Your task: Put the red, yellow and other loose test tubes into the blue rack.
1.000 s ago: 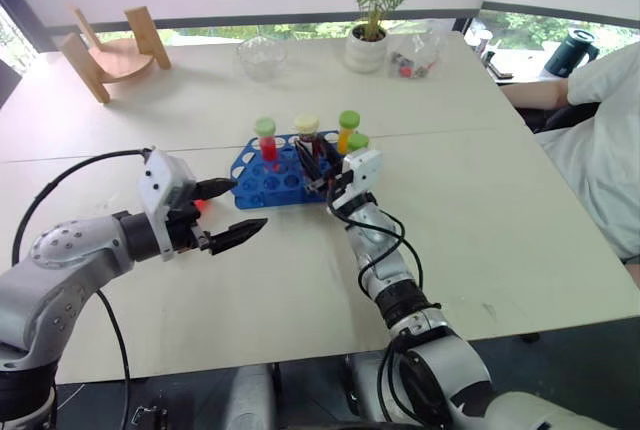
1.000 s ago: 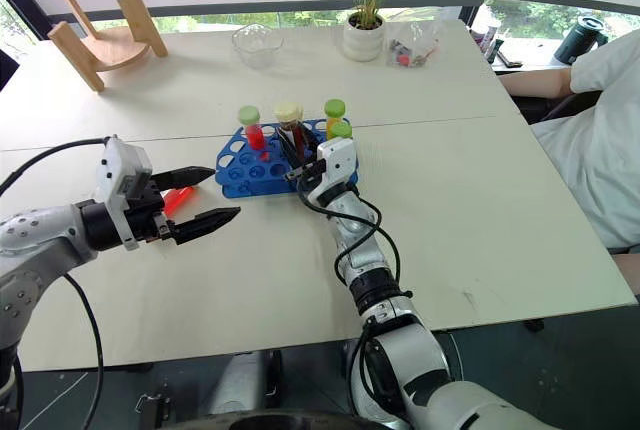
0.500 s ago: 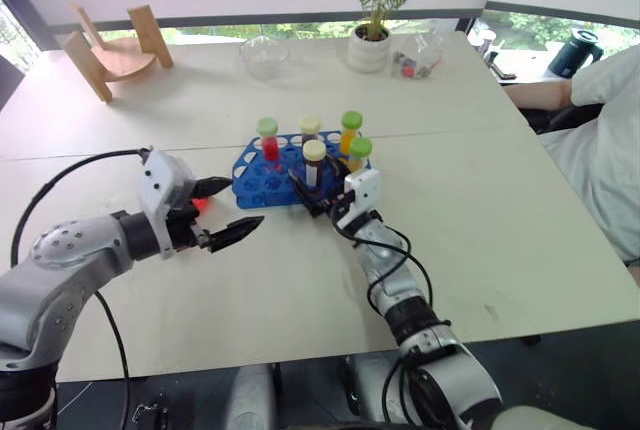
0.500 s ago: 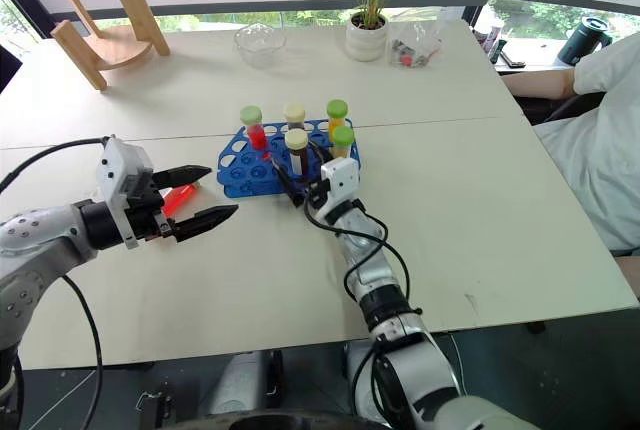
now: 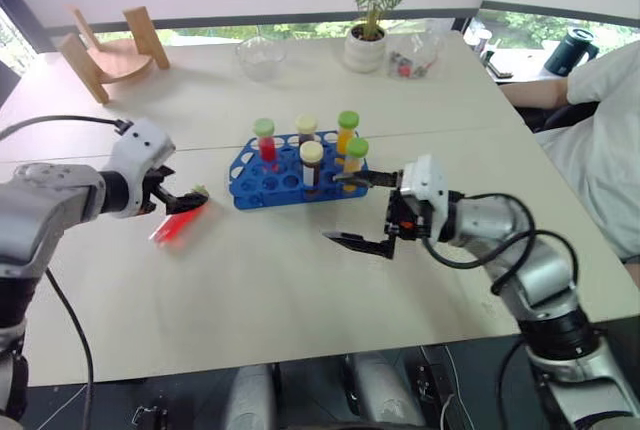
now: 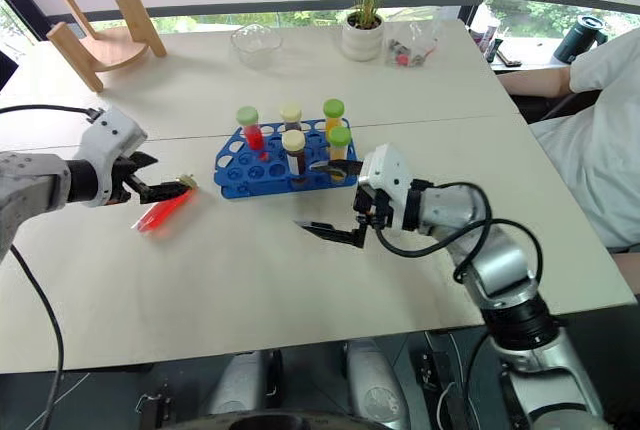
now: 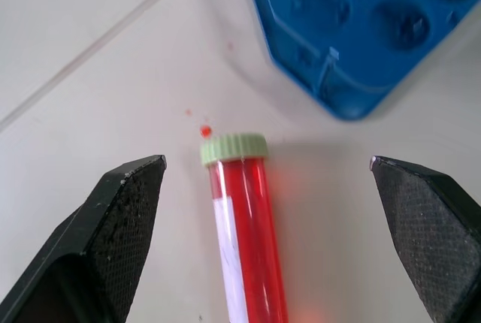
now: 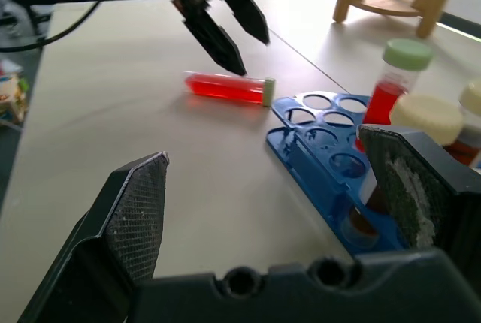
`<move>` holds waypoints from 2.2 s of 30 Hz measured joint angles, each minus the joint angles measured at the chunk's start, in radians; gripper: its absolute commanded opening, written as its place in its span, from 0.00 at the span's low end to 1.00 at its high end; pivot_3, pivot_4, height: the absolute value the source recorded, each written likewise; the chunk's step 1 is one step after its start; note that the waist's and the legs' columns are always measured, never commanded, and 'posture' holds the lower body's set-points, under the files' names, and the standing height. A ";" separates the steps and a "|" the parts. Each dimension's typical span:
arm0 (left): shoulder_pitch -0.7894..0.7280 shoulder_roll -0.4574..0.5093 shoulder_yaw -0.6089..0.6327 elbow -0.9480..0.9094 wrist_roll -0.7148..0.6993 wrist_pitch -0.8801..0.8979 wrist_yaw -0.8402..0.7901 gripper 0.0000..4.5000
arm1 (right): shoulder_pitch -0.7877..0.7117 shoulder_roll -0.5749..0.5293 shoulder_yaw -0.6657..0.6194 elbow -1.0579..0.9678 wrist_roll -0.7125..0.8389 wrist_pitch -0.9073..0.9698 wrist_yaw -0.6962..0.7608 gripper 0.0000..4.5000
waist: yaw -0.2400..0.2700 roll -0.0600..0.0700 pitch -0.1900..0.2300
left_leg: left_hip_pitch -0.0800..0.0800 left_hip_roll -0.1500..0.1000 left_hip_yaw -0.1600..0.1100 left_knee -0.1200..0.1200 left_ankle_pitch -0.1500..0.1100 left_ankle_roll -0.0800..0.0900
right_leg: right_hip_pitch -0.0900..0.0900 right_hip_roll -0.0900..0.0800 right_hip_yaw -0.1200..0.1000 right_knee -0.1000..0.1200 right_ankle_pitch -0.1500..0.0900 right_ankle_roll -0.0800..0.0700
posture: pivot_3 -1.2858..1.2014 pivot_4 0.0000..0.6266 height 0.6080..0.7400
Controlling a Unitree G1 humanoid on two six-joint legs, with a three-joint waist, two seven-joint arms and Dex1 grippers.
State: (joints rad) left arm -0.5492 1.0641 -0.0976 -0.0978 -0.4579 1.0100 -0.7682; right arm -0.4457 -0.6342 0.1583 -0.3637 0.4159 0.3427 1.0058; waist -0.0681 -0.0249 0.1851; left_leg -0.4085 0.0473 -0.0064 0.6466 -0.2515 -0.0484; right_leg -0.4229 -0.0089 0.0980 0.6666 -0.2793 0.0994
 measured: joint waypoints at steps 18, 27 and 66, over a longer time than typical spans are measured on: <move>-0.254 -0.174 -0.203 0.436 0.192 -0.009 -0.208 0.18 | -0.058 -0.056 -0.028 -0.026 0.034 0.014 0.071 1.00 | 0.024 -0.001 0.000 | -0.002 0.000 0.000 0.002 0.000 0.000 | 0.000 -0.001 0.000 0.000 0.000 0.000 | 0.52 0.24 1.00; -0.330 -0.332 0.293 0.277 -0.098 -0.017 -0.181 0.18 | -0.021 -0.056 -0.077 -0.028 0.022 0.017 0.002 1.00 | 0.029 -0.003 0.001 | -0.003 0.000 0.000 0.003 0.000 0.000 | 0.000 -0.003 -0.001 0.000 0.000 0.001 | 0.52 0.24 1.00; 0.014 -0.914 0.211 0.554 0.133 -1.314 -0.032 0.51 | -0.002 -0.026 -0.089 -0.085 0.002 0.070 -0.141 1.00 | 0.030 -0.002 0.000 | 0.002 -0.001 -0.001 0.005 0.000 0.000 | 0.008 -0.002 0.000 -0.001 0.002 0.003 | 0.52 0.24 1.00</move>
State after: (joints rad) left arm -0.5352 0.1500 0.1134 0.4558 -0.3245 -0.3037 -0.8004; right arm -0.4476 -0.6599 0.0698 -0.4491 0.4181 0.4124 0.8647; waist -0.0380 -0.0269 0.1849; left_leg -0.4060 0.0462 -0.0072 0.6517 -0.2512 -0.0487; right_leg -0.4149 -0.0105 0.0980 0.6653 -0.2772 0.1020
